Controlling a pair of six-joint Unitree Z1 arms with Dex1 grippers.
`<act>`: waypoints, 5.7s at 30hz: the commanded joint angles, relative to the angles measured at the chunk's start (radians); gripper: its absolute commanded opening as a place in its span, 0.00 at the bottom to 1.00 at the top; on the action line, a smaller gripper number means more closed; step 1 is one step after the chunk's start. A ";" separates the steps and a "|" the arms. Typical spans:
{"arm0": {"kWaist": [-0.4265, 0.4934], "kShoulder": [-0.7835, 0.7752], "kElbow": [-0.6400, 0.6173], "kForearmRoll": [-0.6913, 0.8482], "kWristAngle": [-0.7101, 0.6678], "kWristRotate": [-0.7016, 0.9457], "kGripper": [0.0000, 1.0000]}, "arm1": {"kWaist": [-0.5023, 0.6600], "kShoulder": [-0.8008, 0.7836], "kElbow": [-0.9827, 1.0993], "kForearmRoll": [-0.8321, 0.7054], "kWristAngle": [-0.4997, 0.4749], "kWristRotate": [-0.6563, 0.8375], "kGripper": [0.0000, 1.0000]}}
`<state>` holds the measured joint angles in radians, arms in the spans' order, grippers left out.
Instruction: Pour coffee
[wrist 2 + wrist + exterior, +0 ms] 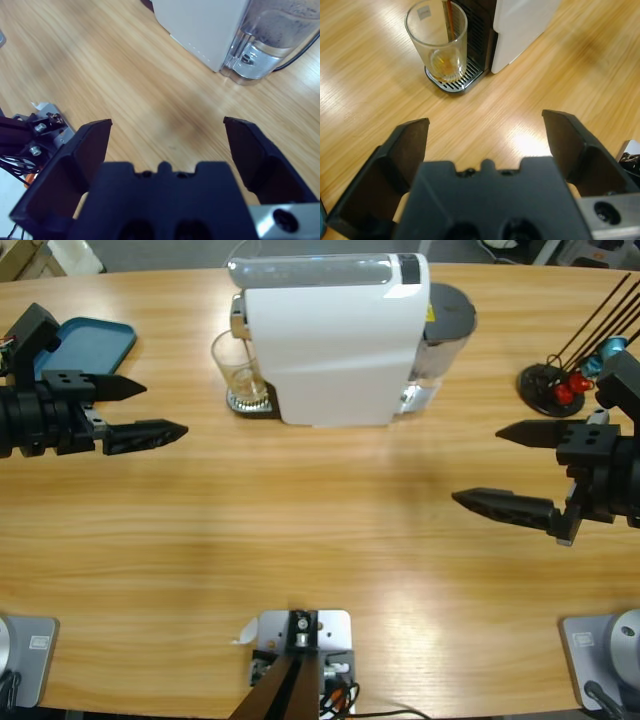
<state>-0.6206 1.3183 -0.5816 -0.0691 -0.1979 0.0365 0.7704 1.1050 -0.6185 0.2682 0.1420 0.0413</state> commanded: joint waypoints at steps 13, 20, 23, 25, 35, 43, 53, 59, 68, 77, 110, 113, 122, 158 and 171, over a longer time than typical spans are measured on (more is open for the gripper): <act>-0.008 0.051 0.036 -0.024 0.025 0.005 0.98 | 0.009 0.049 0.022 -0.010 0.014 -0.015 1.00; -0.008 0.066 0.036 -0.029 0.025 0.005 0.98 | 0.009 0.052 0.022 -0.015 0.014 -0.015 1.00; -0.008 0.070 0.036 -0.029 0.025 0.005 0.98 | 0.009 0.055 0.022 -0.015 0.014 -0.015 1.00; -0.008 0.070 0.036 -0.029 0.025 0.005 0.98 | 0.009 0.055 0.022 -0.015 0.013 -0.015 1.00; -0.010 0.081 0.036 -0.029 0.025 0.005 0.98 | 0.009 0.052 0.022 -0.015 0.013 -0.015 1.00; -0.010 0.089 0.036 -0.032 0.025 0.005 0.98 | 0.009 0.053 0.022 -0.016 0.013 -0.015 1.00; -0.011 0.093 0.040 -0.044 0.025 0.005 0.98 | 0.009 0.052 0.022 -0.017 0.013 -0.015 1.00; -0.013 0.099 0.040 -0.047 0.025 0.005 0.98 | 0.009 0.053 0.022 -0.017 0.013 -0.015 1.00; -0.018 0.102 0.040 -0.047 0.025 0.005 0.98 | 0.009 0.052 0.022 -0.017 0.011 -0.015 1.00; -0.021 0.108 0.040 -0.047 0.025 0.005 0.98 | 0.009 0.052 0.022 -0.017 0.011 -0.015 1.00; -0.024 0.115 0.040 -0.054 0.025 0.005 0.98 | 0.009 0.059 0.021 -0.018 0.012 -0.015 1.00; -0.024 0.107 0.042 -0.054 0.025 0.005 0.98 | 0.009 0.058 0.022 -0.018 0.011 -0.015 1.00; -0.024 0.070 0.051 -0.054 0.099 0.003 0.99 | 0.009 0.058 0.022 -0.018 0.012 -0.015 1.00; 0.027 0.247 0.087 -0.332 0.228 -0.004 0.98 | 0.009 0.068 0.020 -0.020 0.013 -0.012 1.00; 0.023 0.352 0.180 -0.614 -0.061 0.014 0.98 | 0.009 0.084 0.017 -0.020 0.011 -0.012 1.00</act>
<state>-0.6023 1.5724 -0.4554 -0.5906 -0.1234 0.0358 0.7705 1.1546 -0.6185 0.2592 0.1420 0.0412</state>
